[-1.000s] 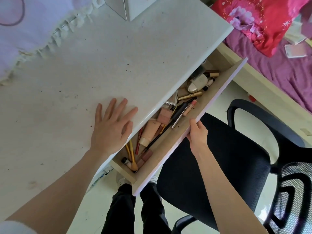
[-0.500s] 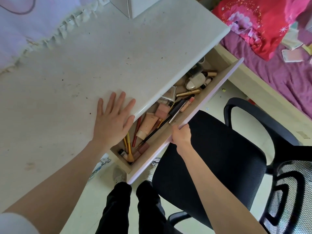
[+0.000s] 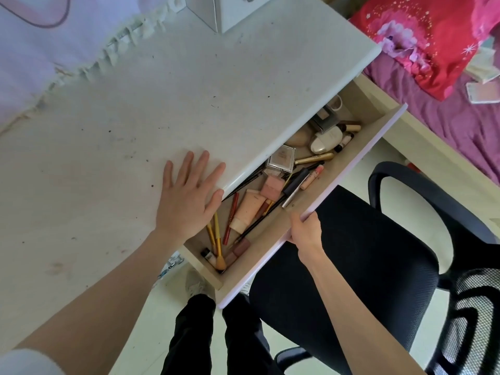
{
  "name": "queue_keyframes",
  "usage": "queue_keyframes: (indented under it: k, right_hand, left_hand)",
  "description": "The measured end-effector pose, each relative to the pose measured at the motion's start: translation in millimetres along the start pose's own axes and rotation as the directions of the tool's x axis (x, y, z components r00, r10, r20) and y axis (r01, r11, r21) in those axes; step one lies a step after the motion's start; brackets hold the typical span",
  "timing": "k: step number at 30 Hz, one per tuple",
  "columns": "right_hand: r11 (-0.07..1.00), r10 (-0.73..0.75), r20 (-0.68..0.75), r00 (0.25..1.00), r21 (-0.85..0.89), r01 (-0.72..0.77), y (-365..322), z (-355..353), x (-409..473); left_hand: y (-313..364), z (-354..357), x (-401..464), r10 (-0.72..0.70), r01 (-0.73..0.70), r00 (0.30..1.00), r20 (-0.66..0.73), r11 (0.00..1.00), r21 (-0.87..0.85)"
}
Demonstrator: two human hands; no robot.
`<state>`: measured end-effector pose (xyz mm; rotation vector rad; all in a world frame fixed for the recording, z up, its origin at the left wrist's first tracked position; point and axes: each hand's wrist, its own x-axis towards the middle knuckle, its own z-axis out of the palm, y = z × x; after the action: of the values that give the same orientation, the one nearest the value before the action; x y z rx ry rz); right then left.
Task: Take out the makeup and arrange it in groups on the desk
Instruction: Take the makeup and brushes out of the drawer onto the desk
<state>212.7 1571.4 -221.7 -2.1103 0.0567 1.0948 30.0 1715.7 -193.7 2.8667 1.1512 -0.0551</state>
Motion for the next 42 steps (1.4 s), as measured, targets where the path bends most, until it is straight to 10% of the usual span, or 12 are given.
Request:
queue_keyframes:
  k: [12, 18, 24, 31, 42]
  right_hand:
    - [0.963, -0.238, -0.084, 0.968, -0.148, 0.224, 1, -29, -16]
    - [0.319, -0.855, 0.088, 0.512, -0.689, 0.651, -7, -39, -5]
    - [-0.036, -0.531, 0.468, 0.707, -0.845, 0.533, -54, 4, 35]
    - [0.093, -0.385, 0.461, 0.799, -0.842, 0.531, -53, 44, 68]
    - [0.042, -0.566, 0.425, 0.707, -0.841, 0.539, -57, 20, 46]
  left_hand:
    - [25, 1, -14, -0.081, 0.079, 0.996, -0.033, 0.995, -0.065]
    - [71, 26, -48, 0.137, -0.150, 0.988, -0.068, 0.950, -0.274]
    - [91, 54, -21, -0.030, 0.084, 0.985, 0.169, 0.943, -0.323]
    - [107, 84, -2, -0.202, 0.261, 0.945, 0.258, 0.940, -0.220]
    - [101, 58, -15, -0.189, 0.345, 0.931, 0.314, 0.741, -0.576]
